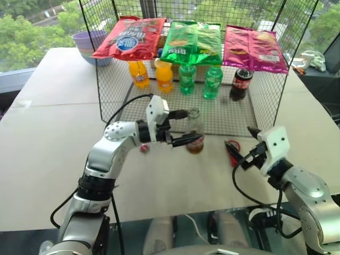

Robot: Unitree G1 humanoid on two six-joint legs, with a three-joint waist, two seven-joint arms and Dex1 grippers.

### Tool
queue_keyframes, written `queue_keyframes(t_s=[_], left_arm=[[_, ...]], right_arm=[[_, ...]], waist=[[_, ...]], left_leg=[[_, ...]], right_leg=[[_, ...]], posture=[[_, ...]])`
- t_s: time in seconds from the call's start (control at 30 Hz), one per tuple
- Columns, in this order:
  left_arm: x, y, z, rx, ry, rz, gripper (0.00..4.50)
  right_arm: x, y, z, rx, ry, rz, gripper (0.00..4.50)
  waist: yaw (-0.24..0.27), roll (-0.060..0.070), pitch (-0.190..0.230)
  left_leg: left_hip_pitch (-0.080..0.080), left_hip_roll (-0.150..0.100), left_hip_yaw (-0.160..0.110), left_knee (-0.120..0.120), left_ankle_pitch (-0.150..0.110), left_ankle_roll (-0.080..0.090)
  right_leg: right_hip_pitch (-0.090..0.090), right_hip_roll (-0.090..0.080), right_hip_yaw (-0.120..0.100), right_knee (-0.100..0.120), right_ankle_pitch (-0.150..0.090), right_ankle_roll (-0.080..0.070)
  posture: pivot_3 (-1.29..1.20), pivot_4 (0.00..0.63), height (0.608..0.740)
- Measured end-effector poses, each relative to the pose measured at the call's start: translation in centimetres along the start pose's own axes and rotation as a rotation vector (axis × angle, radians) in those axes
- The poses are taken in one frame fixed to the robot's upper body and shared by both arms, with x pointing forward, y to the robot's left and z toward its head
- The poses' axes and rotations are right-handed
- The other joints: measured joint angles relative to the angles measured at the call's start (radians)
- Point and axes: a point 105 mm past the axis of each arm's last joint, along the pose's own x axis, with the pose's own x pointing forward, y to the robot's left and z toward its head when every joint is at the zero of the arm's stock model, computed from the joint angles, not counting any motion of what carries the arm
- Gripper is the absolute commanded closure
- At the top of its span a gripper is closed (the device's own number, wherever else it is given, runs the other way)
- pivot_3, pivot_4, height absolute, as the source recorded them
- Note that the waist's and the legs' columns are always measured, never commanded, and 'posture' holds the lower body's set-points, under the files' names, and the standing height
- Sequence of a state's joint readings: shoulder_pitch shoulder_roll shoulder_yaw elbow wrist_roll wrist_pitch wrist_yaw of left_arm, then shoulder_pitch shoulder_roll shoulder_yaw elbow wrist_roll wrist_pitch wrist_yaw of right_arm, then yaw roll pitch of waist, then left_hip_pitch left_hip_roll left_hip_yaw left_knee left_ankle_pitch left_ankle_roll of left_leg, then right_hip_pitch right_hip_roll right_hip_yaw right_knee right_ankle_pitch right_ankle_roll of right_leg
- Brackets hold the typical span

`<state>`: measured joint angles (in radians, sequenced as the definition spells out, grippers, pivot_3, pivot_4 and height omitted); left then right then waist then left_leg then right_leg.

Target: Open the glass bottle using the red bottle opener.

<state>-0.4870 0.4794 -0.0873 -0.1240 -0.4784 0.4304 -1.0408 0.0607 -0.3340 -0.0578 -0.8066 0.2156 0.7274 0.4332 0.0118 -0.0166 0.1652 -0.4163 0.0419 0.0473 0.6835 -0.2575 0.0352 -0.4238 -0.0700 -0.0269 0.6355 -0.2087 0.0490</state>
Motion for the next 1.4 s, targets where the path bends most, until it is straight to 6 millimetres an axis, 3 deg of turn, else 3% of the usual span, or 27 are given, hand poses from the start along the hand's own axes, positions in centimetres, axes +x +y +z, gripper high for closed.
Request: queue_keyframes(t_s=[0.7,0.9,1.07,1.23,1.4], left_arm=[[-0.9,-0.4,-0.8,-0.010,-0.003,-0.009,0.10],[-5.4,-1.6,-3.1,-0.086,0.038,0.074,0.10],[-9.6,-3.9,-5.7,-0.104,0.087,0.197,0.10],[-12.4,-5.9,-7.6,-0.124,0.134,0.296,0.10],[-13.4,-6.3,-7.8,-0.096,0.146,0.331,0.10]], right_arm=[[0.0,0.3,0.4,-0.010,-0.028,0.014,0.00],[-1.8,-0.1,-0.2,-0.028,-0.046,0.036,0.00],[-5.9,-2.8,-2.2,-0.011,0.003,-0.016,0.00],[-9.6,-4.7,-3.9,-0.020,0.071,-0.022,0.00],[-10.9,-5.1,-4.3,-0.054,0.075,0.003,0.00]], waist=[[0.000,0.000,0.000],[-0.004,0.001,0.000],[0.004,0.001,0.001],[0.002,0.002,0.001],[0.001,0.006,0.000]], left_leg=[[0.000,0.000,0.000,0.000,0.000,0.000],[0.000,0.001,0.000,-0.002,0.000,0.000],[0.000,0.004,0.001,-0.002,0.000,0.000],[0.001,0.007,0.002,-0.002,-0.001,-0.001],[0.002,0.009,0.002,-0.002,-0.004,-0.005]], right_leg=[[0.000,0.000,0.000,0.000,0.000,0.000],[0.000,0.000,0.000,-0.002,0.000,0.000],[0.001,-0.002,0.000,-0.005,0.000,0.000],[0.000,-0.002,-0.001,-0.005,0.000,0.000],[0.000,-0.002,-0.002,-0.005,0.000,0.000]], posture=[[0.00,0.150,0.740],[0.00,0.150,0.740],[0.00,0.150,0.740],[0.00,0.150,0.740],[0.00,0.150,0.740]])
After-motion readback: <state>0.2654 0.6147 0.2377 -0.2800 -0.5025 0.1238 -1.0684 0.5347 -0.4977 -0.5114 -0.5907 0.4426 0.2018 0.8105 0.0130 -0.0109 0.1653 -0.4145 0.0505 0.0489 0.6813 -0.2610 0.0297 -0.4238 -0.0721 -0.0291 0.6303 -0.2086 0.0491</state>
